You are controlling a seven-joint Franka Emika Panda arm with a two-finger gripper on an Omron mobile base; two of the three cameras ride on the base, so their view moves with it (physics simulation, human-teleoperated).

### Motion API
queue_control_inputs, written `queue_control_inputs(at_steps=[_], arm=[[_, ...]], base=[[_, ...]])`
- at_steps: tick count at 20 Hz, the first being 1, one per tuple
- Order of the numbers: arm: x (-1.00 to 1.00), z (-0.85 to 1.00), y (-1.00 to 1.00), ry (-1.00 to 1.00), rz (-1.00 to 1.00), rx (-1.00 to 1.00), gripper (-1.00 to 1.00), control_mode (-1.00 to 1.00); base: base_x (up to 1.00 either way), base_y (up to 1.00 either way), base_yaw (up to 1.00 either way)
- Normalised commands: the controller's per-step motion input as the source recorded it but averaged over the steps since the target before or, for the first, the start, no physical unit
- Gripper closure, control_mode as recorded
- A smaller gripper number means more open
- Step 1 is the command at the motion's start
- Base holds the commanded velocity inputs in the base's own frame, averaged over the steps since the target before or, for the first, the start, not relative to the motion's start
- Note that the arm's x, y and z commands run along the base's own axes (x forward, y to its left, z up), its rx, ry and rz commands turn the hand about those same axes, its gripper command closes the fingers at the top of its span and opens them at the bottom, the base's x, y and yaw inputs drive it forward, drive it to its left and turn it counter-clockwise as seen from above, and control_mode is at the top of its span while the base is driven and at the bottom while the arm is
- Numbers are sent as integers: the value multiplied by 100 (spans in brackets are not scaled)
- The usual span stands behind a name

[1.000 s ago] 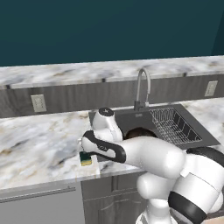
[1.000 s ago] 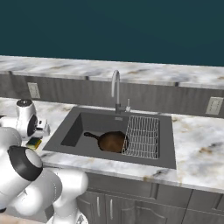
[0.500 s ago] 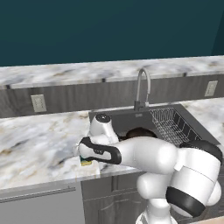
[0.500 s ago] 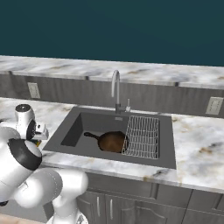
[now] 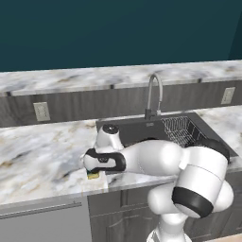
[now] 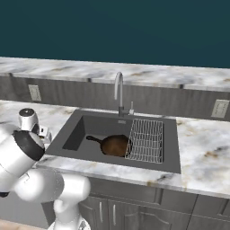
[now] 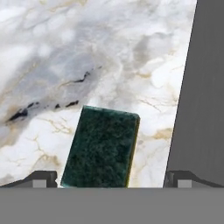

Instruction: Pick the pan and sponge and place them into the sink. Then turn on the water.

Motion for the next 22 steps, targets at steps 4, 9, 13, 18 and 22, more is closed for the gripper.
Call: queue_control_inputs(at_steps=[4,9,13,18,22], arm=[[36,-17,13,0,0,0,-100,-100],[15,-21,25,0,0,0,-100,-100],[0,-18,29,0,0,0,-100,-100],[0,-19,19,0,0,0,-100,-100],[5,-18,18,0,0,0,100,-100]], base=[[0,0,0],[0,0,0],[0,0,0],[0,0,0],[0,0,0]])
